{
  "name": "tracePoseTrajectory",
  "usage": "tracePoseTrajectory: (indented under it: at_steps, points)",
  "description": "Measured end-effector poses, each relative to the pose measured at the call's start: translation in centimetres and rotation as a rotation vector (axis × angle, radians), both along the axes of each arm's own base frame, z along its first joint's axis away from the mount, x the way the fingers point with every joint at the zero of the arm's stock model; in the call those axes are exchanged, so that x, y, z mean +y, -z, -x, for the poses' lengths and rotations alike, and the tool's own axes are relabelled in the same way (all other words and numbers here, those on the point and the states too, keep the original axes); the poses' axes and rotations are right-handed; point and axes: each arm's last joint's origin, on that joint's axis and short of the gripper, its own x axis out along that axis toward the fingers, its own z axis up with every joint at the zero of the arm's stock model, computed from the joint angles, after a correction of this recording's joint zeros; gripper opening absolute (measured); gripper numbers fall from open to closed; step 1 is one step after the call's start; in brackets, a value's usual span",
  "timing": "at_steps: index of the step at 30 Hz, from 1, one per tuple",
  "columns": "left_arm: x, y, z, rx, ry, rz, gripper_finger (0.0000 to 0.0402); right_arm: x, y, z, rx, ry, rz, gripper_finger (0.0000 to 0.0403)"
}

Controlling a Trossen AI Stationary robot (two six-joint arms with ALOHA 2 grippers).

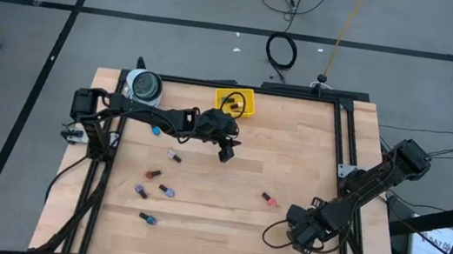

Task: Pick & Place Nail Polish
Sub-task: Put the light pink nail polish bottle into the yellow bin

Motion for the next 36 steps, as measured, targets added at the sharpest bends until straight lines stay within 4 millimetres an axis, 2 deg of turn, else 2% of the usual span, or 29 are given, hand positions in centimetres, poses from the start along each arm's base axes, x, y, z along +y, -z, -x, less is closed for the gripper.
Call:
tracePoseTrajectory:
  at_steps: [9, 17, 23, 26, 30, 36]
  points:
    - [0.0, 0.2, 0.1, 0.021, 0.001, 0.004, 0.0172, 1.0, 0.2, 0.4, -0.075, -0.008, 0.007, 0.0164]
    - [0.0, 0.2, 0.1, 0.020, -0.001, 0.006, 0.0172, 0.8, 3.1, 1.3, -0.114, 0.039, -0.053, 0.0164]
    - [0.0, 0.1, 0.1, 0.016, -0.001, 0.005, 0.0172, 0.2, 4.1, 1.8, -0.112, 0.043, -0.052, 0.0163]
    - [0.0, 0.1, 0.1, 0.016, -0.002, 0.005, 0.0172, 0.1, 4.2, 2.0, -0.084, 0.040, -0.044, 0.0147]
    - [0.0, 0.1, 0.1, 0.016, -0.002, 0.005, 0.0172, 0.0, 4.2, 2.1, -0.068, 0.040, -0.047, 0.0106]
    - [0.0, 0.1, 0.1, 0.016, -0.003, 0.006, 0.0172, 0.0, 4.3, 2.1, -0.056, 0.039, -0.054, 0.0105]
